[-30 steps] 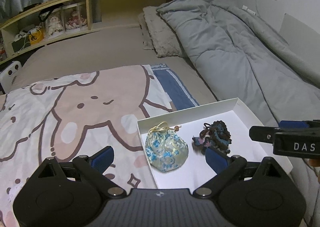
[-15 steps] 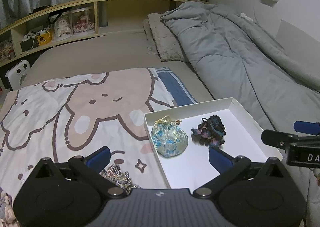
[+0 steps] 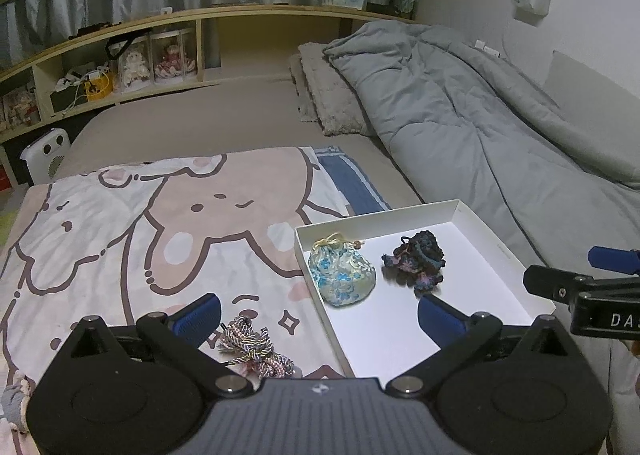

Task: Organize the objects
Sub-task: 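Withdraw both tools from the white box back over the bed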

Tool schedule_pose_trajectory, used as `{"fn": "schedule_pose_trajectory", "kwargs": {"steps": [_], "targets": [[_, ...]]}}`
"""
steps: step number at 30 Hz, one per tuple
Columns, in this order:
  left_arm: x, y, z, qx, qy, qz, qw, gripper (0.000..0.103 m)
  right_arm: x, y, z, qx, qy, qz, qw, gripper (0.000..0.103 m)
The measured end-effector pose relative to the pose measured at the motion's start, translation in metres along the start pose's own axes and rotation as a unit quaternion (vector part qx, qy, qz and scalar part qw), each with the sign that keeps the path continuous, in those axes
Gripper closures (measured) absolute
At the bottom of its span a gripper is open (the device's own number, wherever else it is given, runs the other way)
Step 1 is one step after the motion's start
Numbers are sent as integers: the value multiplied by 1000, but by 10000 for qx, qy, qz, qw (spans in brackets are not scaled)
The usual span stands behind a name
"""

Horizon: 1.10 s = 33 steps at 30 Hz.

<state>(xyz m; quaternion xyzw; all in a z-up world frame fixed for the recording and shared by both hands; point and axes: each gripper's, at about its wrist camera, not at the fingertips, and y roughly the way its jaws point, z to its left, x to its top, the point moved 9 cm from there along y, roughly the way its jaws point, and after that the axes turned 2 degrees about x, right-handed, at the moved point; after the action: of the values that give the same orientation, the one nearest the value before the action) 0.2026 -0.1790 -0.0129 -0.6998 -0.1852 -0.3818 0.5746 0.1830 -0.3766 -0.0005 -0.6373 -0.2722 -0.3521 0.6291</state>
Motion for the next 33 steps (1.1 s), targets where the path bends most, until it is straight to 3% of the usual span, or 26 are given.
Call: {"fn": "schedule_pose_trajectory", "kwargs": {"steps": [12,22,33], "targets": [[-9,-13,34,204,-122,-165,9996,0,-7,1,10,-173,-34,-19,9998,0],[-19,-25,106,724,-272,-251,9967,0,-10,19,58,202,19,-42,9998,0],[-34,-44,194,1167,-795,-453,9889,0,-17,34,128,726,-32,-151,9972,0]]}}
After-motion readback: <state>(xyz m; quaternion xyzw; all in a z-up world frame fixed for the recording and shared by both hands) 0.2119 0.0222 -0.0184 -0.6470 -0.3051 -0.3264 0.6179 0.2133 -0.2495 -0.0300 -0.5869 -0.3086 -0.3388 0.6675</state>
